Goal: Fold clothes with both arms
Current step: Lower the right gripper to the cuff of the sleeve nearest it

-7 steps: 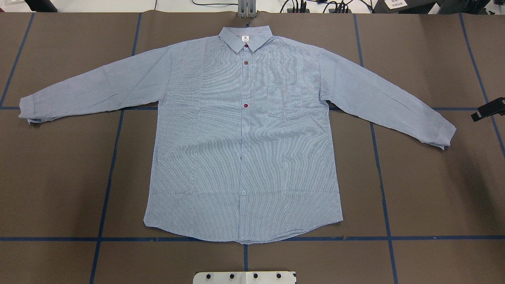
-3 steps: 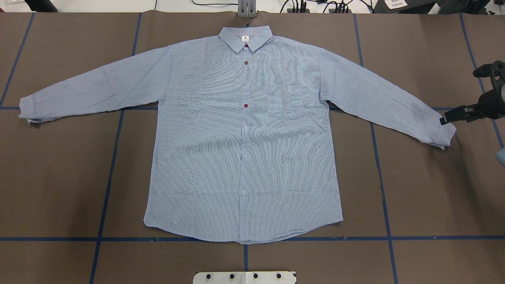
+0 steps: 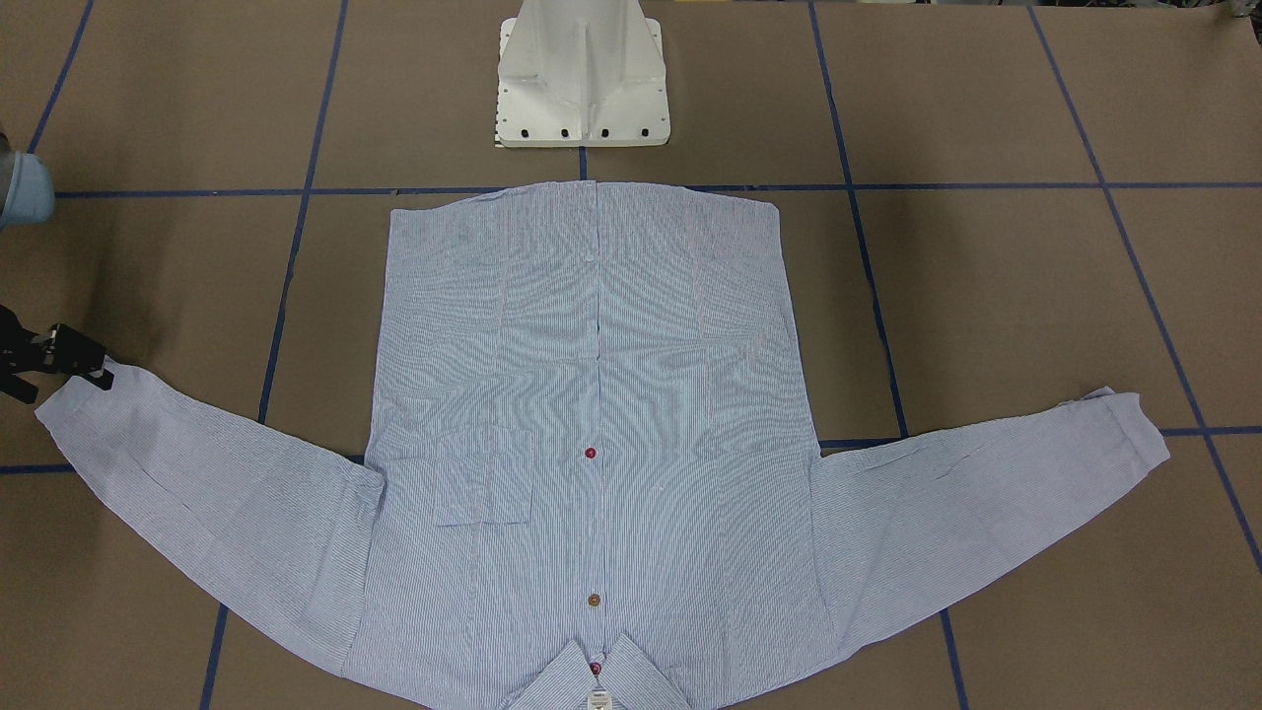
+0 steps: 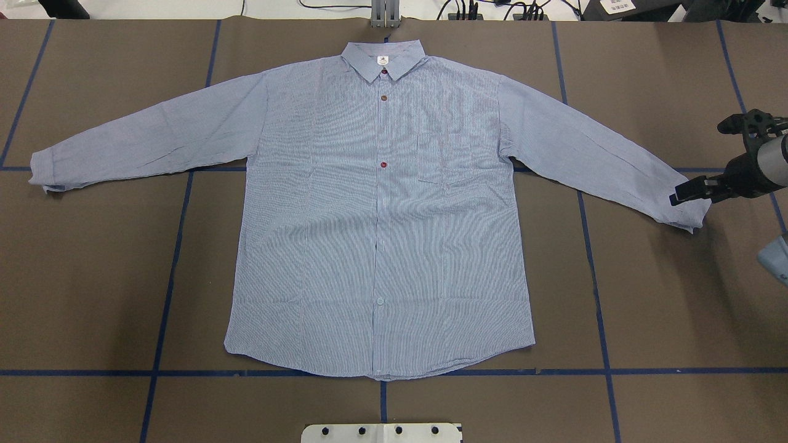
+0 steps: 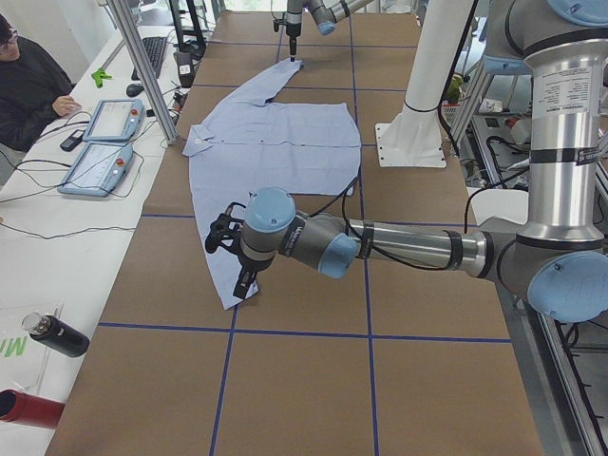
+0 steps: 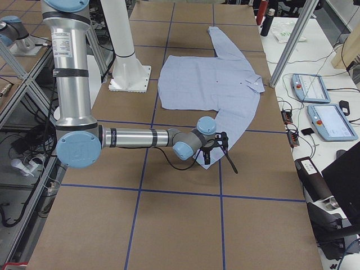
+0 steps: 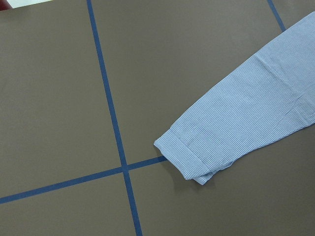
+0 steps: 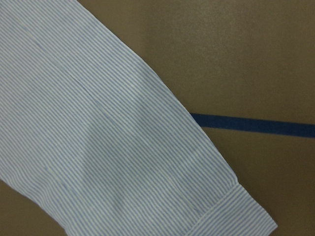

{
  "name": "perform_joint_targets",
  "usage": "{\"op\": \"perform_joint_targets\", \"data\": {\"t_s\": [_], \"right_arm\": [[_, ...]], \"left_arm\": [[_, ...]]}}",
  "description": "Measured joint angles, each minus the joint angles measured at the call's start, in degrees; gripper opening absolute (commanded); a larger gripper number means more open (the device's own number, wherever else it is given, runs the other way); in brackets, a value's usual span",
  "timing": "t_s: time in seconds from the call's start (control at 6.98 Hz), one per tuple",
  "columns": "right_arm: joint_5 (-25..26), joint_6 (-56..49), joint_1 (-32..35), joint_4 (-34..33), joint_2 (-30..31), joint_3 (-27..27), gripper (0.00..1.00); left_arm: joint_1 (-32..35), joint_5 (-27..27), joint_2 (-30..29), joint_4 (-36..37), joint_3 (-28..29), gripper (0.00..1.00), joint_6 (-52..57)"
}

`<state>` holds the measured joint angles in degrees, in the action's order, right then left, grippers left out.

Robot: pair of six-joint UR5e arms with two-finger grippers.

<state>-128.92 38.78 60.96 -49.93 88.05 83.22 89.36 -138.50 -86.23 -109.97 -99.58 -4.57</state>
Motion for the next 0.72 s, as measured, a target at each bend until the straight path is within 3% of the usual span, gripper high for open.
{"op": "perform_joint_targets", "data": {"t_s": [0.72], "right_arm": [[0.4,0.1,-0.6,-0.7,1.3,-0.6,0.9]], "left_arm": [[0.0,-0.1,0.0,0.0,-0.2,1.0,0.0]]}}
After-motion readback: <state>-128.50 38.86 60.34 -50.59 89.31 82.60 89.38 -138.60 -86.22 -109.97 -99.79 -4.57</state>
